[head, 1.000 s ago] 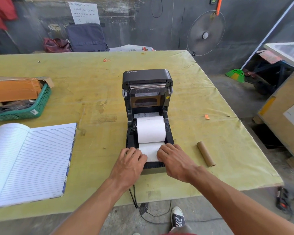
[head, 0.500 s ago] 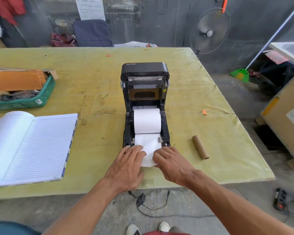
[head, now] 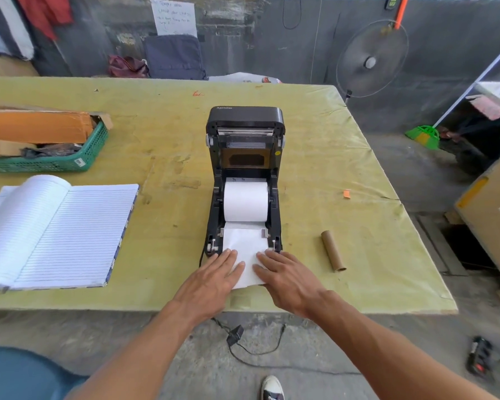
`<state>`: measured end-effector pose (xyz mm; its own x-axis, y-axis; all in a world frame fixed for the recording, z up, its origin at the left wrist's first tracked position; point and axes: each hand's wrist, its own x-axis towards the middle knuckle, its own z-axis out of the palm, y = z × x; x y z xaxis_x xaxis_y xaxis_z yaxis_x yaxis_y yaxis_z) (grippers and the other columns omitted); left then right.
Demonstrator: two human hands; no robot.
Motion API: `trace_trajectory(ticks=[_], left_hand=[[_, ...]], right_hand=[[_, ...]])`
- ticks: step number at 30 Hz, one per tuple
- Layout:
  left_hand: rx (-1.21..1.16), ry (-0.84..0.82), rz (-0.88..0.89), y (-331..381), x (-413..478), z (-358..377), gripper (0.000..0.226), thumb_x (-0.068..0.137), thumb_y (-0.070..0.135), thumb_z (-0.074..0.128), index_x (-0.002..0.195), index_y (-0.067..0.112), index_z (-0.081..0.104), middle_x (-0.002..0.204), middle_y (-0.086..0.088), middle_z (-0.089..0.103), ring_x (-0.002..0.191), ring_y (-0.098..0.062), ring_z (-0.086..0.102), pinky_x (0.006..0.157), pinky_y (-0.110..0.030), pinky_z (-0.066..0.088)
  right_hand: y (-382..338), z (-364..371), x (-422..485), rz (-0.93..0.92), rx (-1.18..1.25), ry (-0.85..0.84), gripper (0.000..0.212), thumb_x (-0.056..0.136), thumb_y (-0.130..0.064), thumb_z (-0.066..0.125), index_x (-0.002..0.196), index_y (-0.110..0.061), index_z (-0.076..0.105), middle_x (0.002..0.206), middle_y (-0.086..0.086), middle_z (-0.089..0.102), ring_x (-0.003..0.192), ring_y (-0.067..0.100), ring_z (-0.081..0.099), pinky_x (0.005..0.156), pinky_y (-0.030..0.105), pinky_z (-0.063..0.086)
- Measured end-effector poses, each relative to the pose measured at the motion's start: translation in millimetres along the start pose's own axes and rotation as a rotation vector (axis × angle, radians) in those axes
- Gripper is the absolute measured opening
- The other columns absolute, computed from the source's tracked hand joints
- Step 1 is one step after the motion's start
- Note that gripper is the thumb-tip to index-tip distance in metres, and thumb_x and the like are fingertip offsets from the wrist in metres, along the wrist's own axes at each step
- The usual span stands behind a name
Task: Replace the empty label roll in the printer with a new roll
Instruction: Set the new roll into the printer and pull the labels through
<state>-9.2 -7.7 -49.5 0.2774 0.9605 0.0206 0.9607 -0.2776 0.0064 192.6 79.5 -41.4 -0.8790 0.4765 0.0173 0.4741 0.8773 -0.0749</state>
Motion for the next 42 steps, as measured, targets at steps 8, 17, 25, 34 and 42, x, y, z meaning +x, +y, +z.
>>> trace_trajectory(ticks=[8, 17, 25, 34, 42], left_hand=[[0.015, -0.106, 0.01, -11, 4, -5, 0.057, 0.102, 0.022, 0.03, 0.155, 0.018, 0.008, 0.161, -0.016, 0.001, 0.149, -0.025, -0.001, 0.12, -0.036, -0.002], [0.04, -0.189, 0.063, -20, 6, -8, 0.061, 0.097, 0.047, 0.026, 0.153, 0.024, 0.019, 0.161, -0.016, 0.009, 0.149, -0.026, 0.007, 0.121, -0.042, 0.008], [-0.147, -0.064, -0.11, -36, 31, -23, 0.06, 0.096, 0.033, 0.026, 0.151, 0.008, 0.024, 0.158, -0.012, 0.028, 0.145, -0.02, 0.025, 0.116, -0.036, 0.02], [-0.008, -0.168, -0.154, -35, 43, -11, 0.062, 0.099, 0.038, 0.025, 0.153, 0.01, 0.014, 0.16, -0.007, 0.024, 0.149, -0.023, 0.005, 0.115, -0.057, 0.011], [-0.074, -0.127, -0.193, -46, 54, -13, 0.049, 0.101, 0.03, 0.029, 0.149, 0.019, 0.03, 0.155, 0.006, 0.034, 0.147, -0.019, 0.014, 0.113, -0.064, 0.016]], right_hand=[[-5, -2, -1, 0.053, 0.024, -0.044, 0.046, 0.102, -0.031, 0.049, 0.142, -0.008, 0.05, 0.154, 0.019, 0.041, 0.141, 0.038, 0.038, 0.113, 0.05, 0.036], [-11, -13, -6, 0.085, 0.06, -0.157, 0.049, 0.101, -0.053, 0.034, 0.132, -0.027, 0.062, 0.161, 0.009, 0.032, 0.147, 0.03, 0.027, 0.118, 0.05, 0.023], [-9, -23, 20, 0.281, 0.151, 0.046, 0.035, 0.102, -0.029, 0.047, 0.124, -0.008, 0.065, 0.136, 0.011, 0.061, 0.125, 0.03, 0.056, 0.105, 0.042, 0.043], [-8, -12, 42, 0.284, 0.097, -0.055, 0.042, 0.099, -0.031, 0.053, 0.133, -0.008, 0.054, 0.139, 0.008, 0.056, 0.129, 0.03, 0.047, 0.108, 0.044, 0.039], [-1, -14, 47, 0.289, 0.1, -0.081, 0.044, 0.1, -0.039, 0.049, 0.133, -0.011, 0.054, 0.139, 0.005, 0.056, 0.129, 0.028, 0.046, 0.106, 0.043, 0.04]])
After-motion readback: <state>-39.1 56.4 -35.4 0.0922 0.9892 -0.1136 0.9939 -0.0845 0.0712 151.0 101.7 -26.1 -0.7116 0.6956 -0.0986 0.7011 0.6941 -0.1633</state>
